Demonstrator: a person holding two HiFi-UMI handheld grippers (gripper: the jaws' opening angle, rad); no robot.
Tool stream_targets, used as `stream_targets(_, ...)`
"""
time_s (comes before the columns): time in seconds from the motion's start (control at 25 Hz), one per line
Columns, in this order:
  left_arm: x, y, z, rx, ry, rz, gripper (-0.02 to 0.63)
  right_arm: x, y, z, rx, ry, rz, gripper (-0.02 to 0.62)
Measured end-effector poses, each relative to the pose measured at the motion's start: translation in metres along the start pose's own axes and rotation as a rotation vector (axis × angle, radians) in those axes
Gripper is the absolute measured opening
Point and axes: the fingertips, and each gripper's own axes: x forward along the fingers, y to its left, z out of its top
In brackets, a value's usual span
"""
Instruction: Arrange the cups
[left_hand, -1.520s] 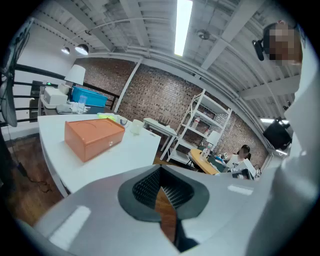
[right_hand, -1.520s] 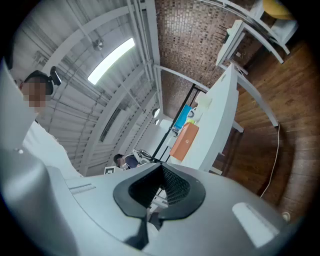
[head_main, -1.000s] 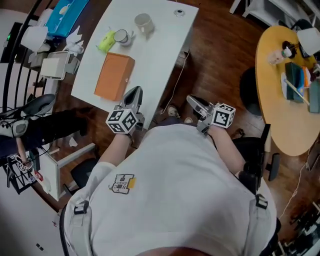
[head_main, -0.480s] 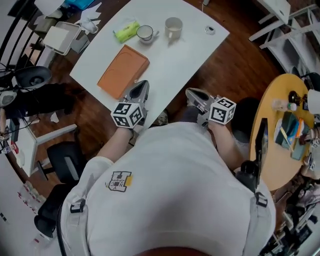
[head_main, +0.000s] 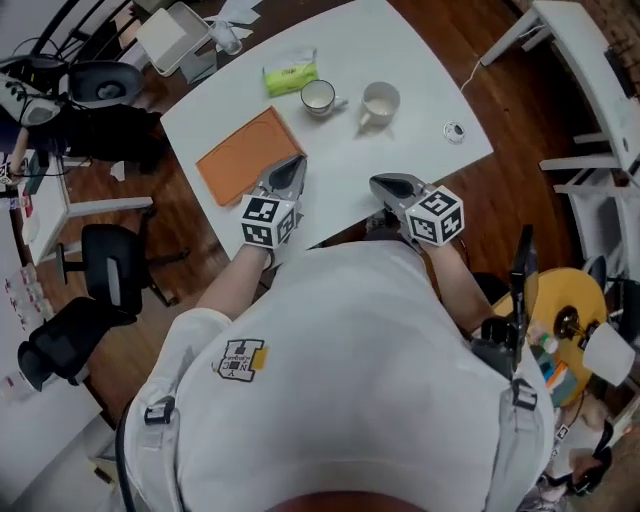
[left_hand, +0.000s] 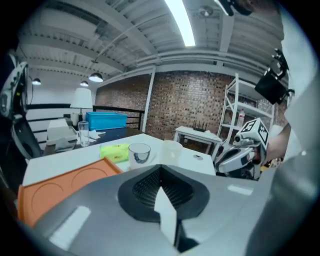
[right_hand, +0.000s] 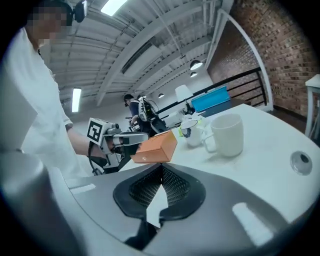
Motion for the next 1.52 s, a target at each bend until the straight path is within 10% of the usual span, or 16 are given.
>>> stream_targets(0.24,0.052,0.018,0.029,0.318,0.064,0.089,0.072,-0.005,-0.029,0.013,-0.030,0.019,0.096,0.000)
stream_targets(0.48,0.099,0.036,0.022,0.685,0.320,-0.047,0.374,-0.020,-0.050,0.012,-0.013,0.014,0.094,0.000)
stream_targets(0.76,0.157,0.041,0.012,1.092,0.654,-0.275,0.472,-0.038,-0.065,0.006,0.041,-0.007,0.061,0.000)
stream_targets(1.12,0.187,0.048,-0.020,1.151,0.944,-0.463,0.471,-0.054,-0.074,-0.002,0.088,-0.019,0.040,0.000)
stream_targets(1.52,0.194,0.048,-0.026,1.135,0.966,-0.452,0.434,-0.061,-0.086,-0.004,0.090,-0.020,0.037,0.000)
